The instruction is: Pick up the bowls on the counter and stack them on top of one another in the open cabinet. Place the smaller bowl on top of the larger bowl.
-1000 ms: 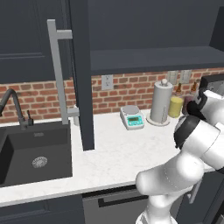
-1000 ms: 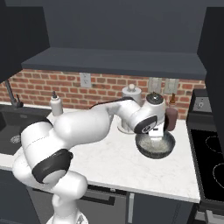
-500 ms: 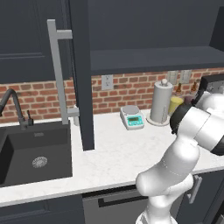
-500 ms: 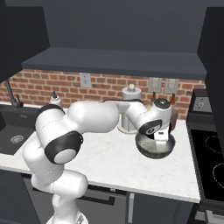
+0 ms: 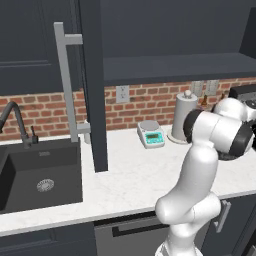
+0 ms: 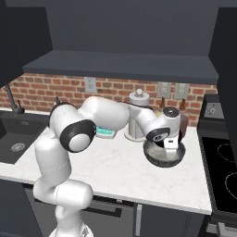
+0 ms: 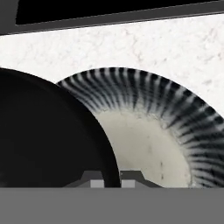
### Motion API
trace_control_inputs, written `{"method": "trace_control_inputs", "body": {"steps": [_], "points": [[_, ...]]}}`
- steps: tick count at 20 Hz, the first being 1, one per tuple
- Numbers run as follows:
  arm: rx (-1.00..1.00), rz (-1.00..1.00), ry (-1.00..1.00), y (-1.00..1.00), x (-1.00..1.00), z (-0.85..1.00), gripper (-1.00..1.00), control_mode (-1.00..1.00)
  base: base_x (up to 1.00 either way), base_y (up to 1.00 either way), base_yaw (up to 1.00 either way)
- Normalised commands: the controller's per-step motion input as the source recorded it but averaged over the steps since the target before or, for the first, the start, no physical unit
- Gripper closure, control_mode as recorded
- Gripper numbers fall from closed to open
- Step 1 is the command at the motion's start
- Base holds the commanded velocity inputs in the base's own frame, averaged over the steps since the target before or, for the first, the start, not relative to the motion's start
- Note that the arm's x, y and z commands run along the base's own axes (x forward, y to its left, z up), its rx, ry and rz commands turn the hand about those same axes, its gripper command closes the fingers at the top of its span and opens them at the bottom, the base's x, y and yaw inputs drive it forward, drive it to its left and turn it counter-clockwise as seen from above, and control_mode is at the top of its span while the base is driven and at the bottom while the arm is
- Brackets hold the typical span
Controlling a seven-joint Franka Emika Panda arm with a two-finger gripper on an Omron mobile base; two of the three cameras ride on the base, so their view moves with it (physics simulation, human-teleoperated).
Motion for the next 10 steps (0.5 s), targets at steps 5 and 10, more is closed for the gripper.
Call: {"method": "trace_control_inputs", "body": {"steps": [5, 10], "points": [[0.00, 0.00, 0.02, -0.15, 0.41, -0.40, 1.00, -1.00, 0.00, 0.00, 0.00], [0.00, 0.00, 0.00, -0.10, 0.33, -0.13, -1.00, -1.00, 0.00, 0.00, 0.00]]}}
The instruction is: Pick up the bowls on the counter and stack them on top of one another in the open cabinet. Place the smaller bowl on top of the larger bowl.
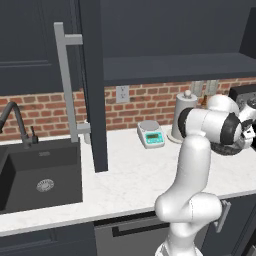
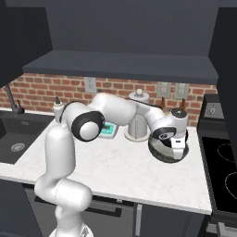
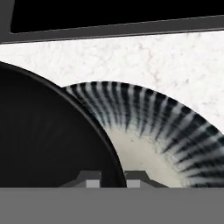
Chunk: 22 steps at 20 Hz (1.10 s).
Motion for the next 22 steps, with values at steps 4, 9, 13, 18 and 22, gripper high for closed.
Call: {"method": "trace_control_inputs", "body": {"steps": [4, 9, 13, 18, 22], "points": [[0.00, 0.00, 0.00, 0.00, 0.09, 0.17, -1.00, -1.00, 0.00, 0.00, 0.00], [0.00, 0.00, -0.14, 0.00, -0.14, 0.77, -1.00, -1.00, 0.00, 0.00, 0.00], [0.00, 0.00, -0.03, 0.00, -0.62, 0.24, -1.00, -1.00, 0.00, 0.00, 0.00], [0.00, 0.03, 0.02, 0.00, -0.66, -0.39, -1.00, -1.00, 0.00, 0.00, 0.00], [0.00, 0.05, 0.00, 0.12, -0.31, -0.30, -1.00, -1.00, 0.00, 0.00, 0.00]]}}
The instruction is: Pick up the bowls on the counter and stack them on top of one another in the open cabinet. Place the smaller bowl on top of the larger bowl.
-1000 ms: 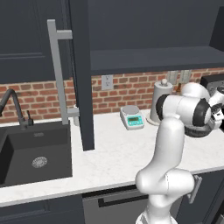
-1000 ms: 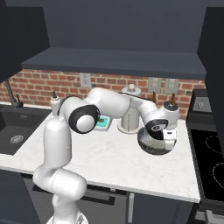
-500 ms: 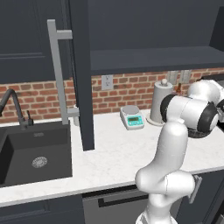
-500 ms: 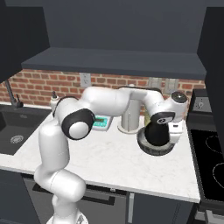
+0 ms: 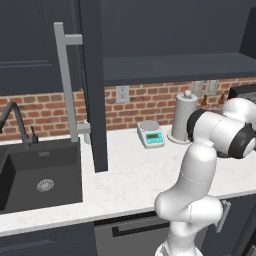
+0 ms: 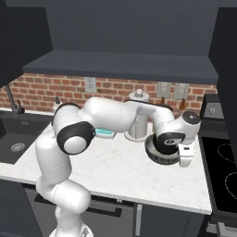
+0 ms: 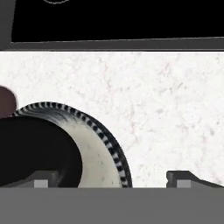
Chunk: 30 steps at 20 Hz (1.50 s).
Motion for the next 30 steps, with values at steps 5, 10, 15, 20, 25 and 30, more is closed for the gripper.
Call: {"method": "trace_control_inputs", "body": {"steps": [5, 10, 15, 20, 25, 30], "points": [[0.00, 0.04, 0.01, 0.35, -0.01, -0.23, -1.00, -1.00, 0.00, 0.00, 0.00], [0.00, 0.04, 0.07, 0.43, 0.04, -0.29, -1.00, -1.00, 0.00, 0.00, 0.00], [0.00, 0.06, 0.12, 0.42, 0.07, -0.51, -1.00, -1.00, 0.00, 0.00, 0.00], [0.00, 0.03, 0.03, 0.29, 0.33, -0.32, 1.00, -1.00, 0.00, 0.00, 0.00], [0.00, 0.00, 0.00, 0.00, 0.03, 0.00, 1.00, -1.00, 0.00, 0.00, 0.00], [0.00, 0.00, -0.16, 0.10, -0.30, 0.66, 1.00, -1.00, 0.00, 0.00, 0.00]]}}
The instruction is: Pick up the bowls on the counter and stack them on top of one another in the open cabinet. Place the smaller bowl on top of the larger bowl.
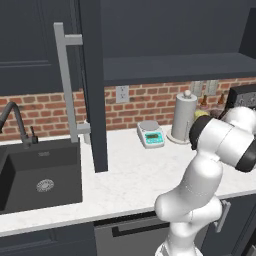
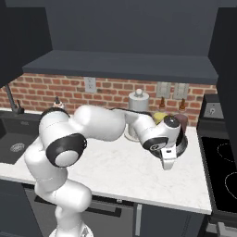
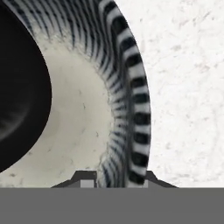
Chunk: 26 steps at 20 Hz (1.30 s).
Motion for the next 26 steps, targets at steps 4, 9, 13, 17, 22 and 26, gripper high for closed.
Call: {"method": "trace_control_inputs", "body": {"steps": [4, 9, 13, 17, 22, 26], "points": [[-0.07, 0.03, -0.29, 0.48, -0.72, 1.00, 1.00, -1.00, 0.00, 0.00, 0.00], [-0.19, 0.14, -0.23, 0.88, -0.94, 1.00, 1.00, -1.00, 0.00, 0.00, 0.00], [-0.18, 0.09, -0.07, 0.72, -1.00, 1.00, 1.00, -1.00, 0.00, 0.00, 0.00], [-0.11, 0.12, -0.11, 0.62, -0.89, 1.00, 1.00, -1.00, 0.00, 0.00, 0.00], [-0.06, 0.16, -0.13, 0.53, -0.53, 1.00, 1.00, -1.00, 0.00, 0.00, 0.00], [0.00, 0.13, -0.14, 0.20, -0.20, 1.00, 1.00, -1.00, 0.00, 0.00, 0.00]]}}
